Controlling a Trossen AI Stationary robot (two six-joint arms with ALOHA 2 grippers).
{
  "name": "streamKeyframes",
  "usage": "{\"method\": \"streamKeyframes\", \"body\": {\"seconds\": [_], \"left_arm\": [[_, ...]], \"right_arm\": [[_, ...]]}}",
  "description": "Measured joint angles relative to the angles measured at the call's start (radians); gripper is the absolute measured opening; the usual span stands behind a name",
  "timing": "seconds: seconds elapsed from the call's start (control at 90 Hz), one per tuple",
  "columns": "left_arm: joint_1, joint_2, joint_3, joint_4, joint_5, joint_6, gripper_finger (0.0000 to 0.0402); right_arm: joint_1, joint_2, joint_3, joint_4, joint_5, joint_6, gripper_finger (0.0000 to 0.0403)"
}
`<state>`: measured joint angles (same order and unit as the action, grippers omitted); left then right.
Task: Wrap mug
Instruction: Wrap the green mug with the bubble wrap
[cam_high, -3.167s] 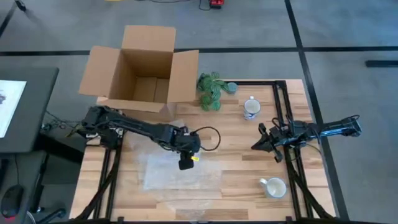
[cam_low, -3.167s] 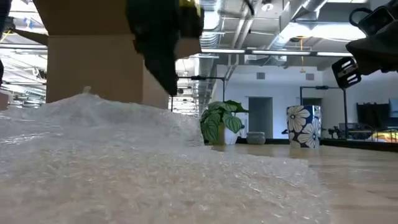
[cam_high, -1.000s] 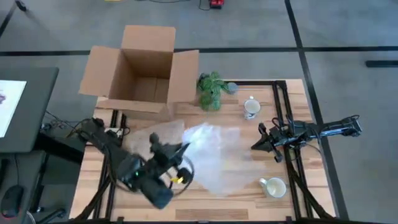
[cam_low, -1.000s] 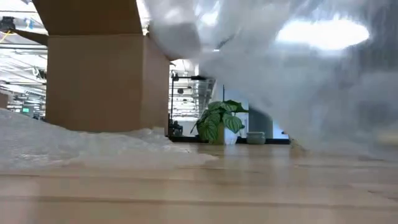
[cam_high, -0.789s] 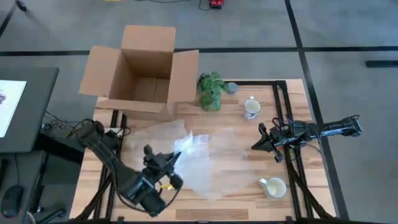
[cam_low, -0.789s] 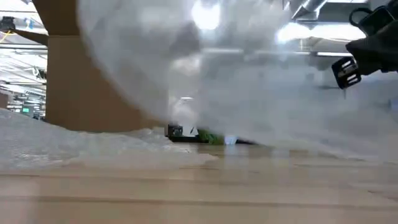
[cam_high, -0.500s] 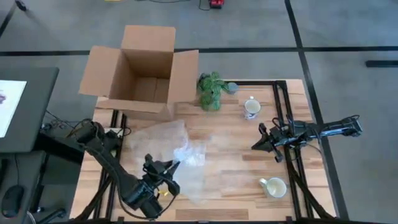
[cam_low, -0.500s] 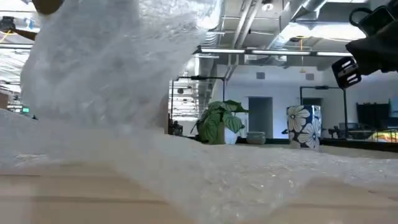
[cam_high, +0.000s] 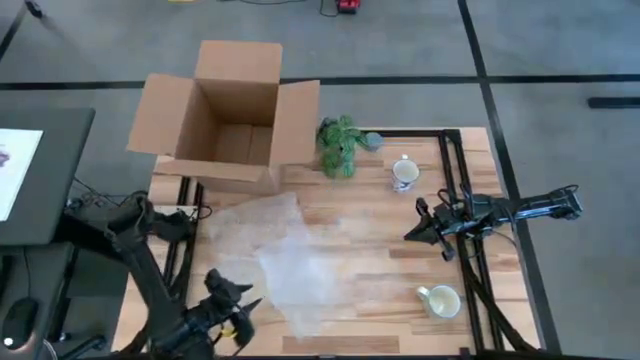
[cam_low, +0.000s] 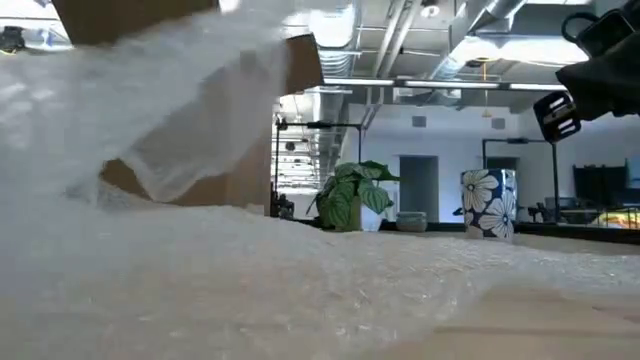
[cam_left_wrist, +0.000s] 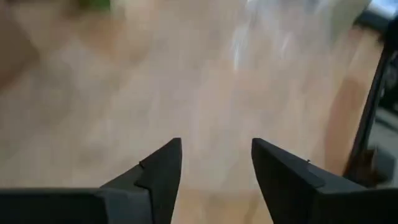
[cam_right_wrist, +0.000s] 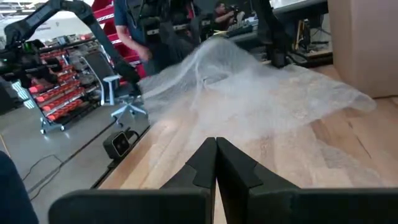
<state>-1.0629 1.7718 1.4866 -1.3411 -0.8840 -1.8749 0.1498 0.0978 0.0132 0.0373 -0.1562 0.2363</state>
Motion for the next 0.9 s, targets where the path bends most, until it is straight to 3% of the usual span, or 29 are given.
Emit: {"method": "streamKeyframes", "body": {"seconds": [0.078,0.178,0.289,0.378,0.433,0.5,0.567,0.633,0.756,0.9], "left_arm": [[0.001,-0.008,0.003,0.007,-0.014,-0.060,0.0171],[0.059,-0.029,0.007,0.065,-0.143,-0.029,0.0164],[0.202,-0.024,0.006,0.140,-0.167,0.151,0.0158],[0.338,-0.025,0.004,0.307,-0.126,0.417,0.0156],[0.421,-0.027,0.000,0.477,-0.038,0.671,0.0156],[0.514,-0.022,-0.003,0.669,0.140,0.963,0.0156],[0.602,-0.010,-0.003,0.818,0.332,1.146,0.0156],[0.678,0.003,-0.003,0.893,0.478,1.231,0.0156],[0.790,0.051,-0.003,0.920,0.642,1.296,0.0156],[0.854,0.148,-0.003,1.003,0.862,1.346,0.0160]], "right_arm": [[0.000,0.000,0.000,0.000,0.000,0.000,0.0000],[0.000,0.000,0.000,0.000,0.000,0.000,0.0000],[0.000,0.000,0.000,0.000,0.000,0.000,0.0000],[0.000,0.000,0.000,0.000,0.000,0.000,0.0000],[0.000,0.000,0.000,0.000,0.000,0.000,0.0000],[0.000,0.000,0.000,0.000,0.000,0.000,0.0000],[0.000,0.000,0.000,0.000,0.000,0.000,0.0000],[0.000,0.000,0.000,0.000,0.000,0.000,0.0000],[0.000,0.000,0.000,0.000,0.000,0.000,0.0000],[0.000,0.000,0.000,0.000,0.000,0.000,0.0000]]}}
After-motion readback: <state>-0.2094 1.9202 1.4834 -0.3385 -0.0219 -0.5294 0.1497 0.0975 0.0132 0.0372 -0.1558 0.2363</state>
